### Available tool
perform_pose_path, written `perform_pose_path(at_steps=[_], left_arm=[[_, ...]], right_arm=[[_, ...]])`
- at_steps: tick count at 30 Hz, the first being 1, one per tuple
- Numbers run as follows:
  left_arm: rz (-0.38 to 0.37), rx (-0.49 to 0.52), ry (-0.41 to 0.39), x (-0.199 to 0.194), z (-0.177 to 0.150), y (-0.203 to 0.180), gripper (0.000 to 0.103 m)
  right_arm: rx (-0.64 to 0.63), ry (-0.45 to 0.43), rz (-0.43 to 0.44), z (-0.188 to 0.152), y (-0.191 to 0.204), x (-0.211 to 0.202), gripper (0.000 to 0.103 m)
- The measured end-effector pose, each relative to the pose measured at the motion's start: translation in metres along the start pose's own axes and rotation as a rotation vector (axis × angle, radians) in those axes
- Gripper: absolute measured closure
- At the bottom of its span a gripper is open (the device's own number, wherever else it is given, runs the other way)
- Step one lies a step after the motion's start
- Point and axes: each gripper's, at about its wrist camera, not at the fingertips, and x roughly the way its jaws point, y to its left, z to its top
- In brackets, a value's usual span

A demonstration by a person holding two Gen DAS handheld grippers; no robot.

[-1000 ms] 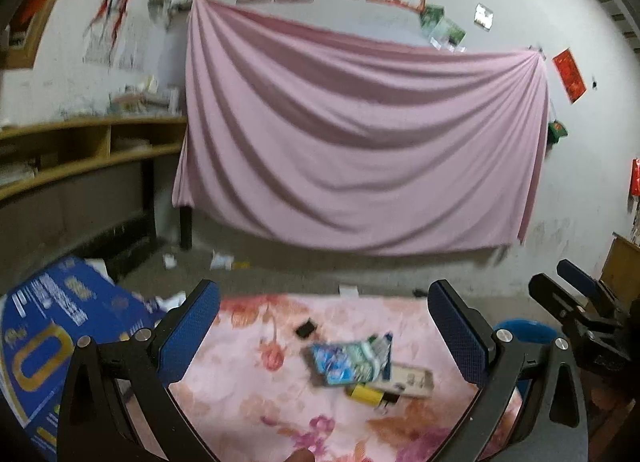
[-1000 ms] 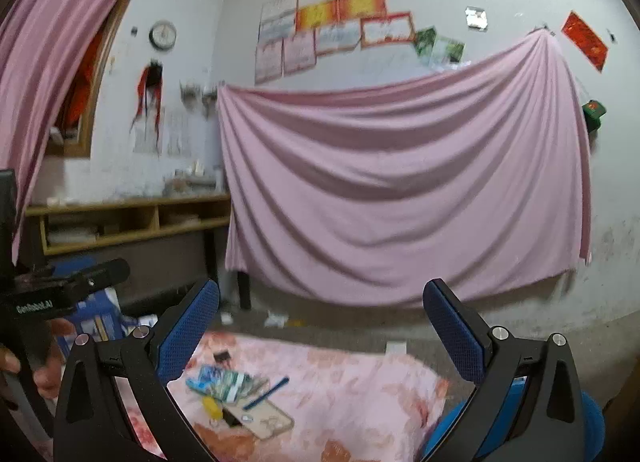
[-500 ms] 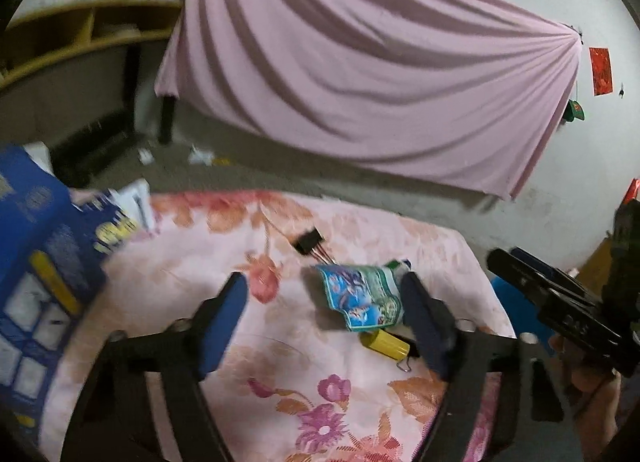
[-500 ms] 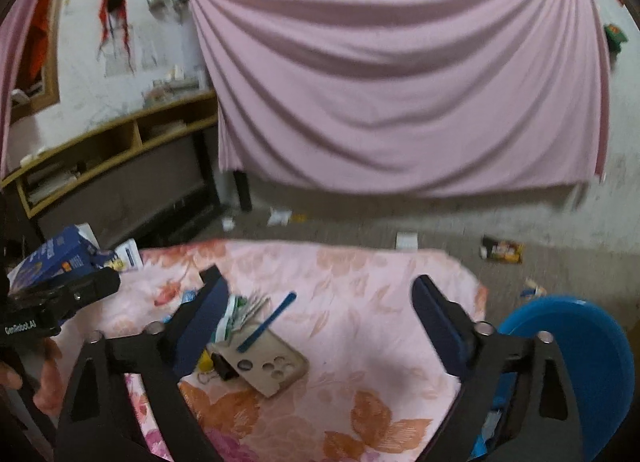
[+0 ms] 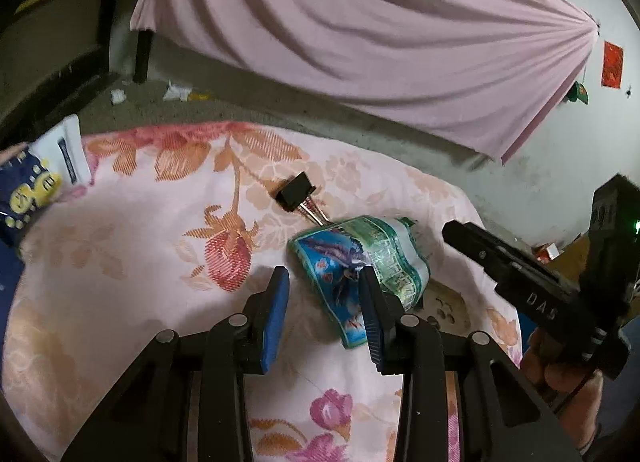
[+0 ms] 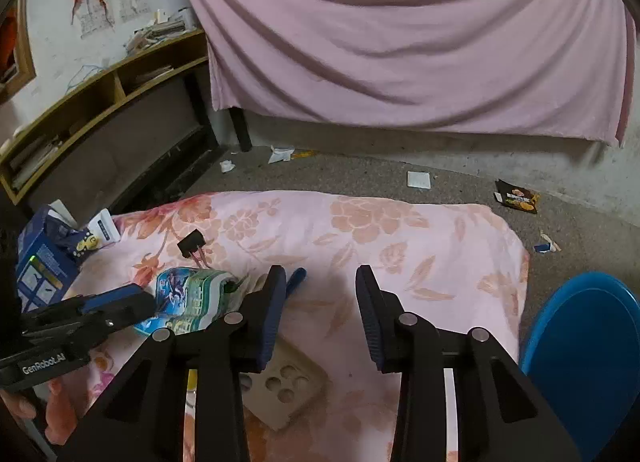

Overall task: Collect trash
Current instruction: 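Grasp the blue card packet with the left gripper while the right gripper grasps a blue pen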

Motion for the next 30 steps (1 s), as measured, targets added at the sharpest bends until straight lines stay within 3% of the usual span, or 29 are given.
perform_pose_path(at_steps=[4,7,14,22,30], left_arm=[[-0.031,-0.012,0.013,0.003,0.005,0.004,0.072],[-0.042,-0.019,0.027,0.005,0.007,0.007,0.087],[-0.065,-0.021,0.003,-0.001,0.006,0.006,0.099],[-0.054,-0.001,-0.107,-0.023,0.002,0.004,0.102],[-0.085,0.033,-0.119,-0.030,-0.005,0.001,0.103]], right_arm=[[0.006,0.029,0.007,-0.002,0.001,0.011,0.070],[0.007,0.044,0.013,-0.002,0.000,0.015,0.070],[0.029,0.057,0.034,-0.002,-0.001,0.018,0.070],[-0.001,0.100,0.047,-0.003,0.010,0.027,0.069],[0.017,0.155,0.097,0.000,0.013,0.044,0.070]])
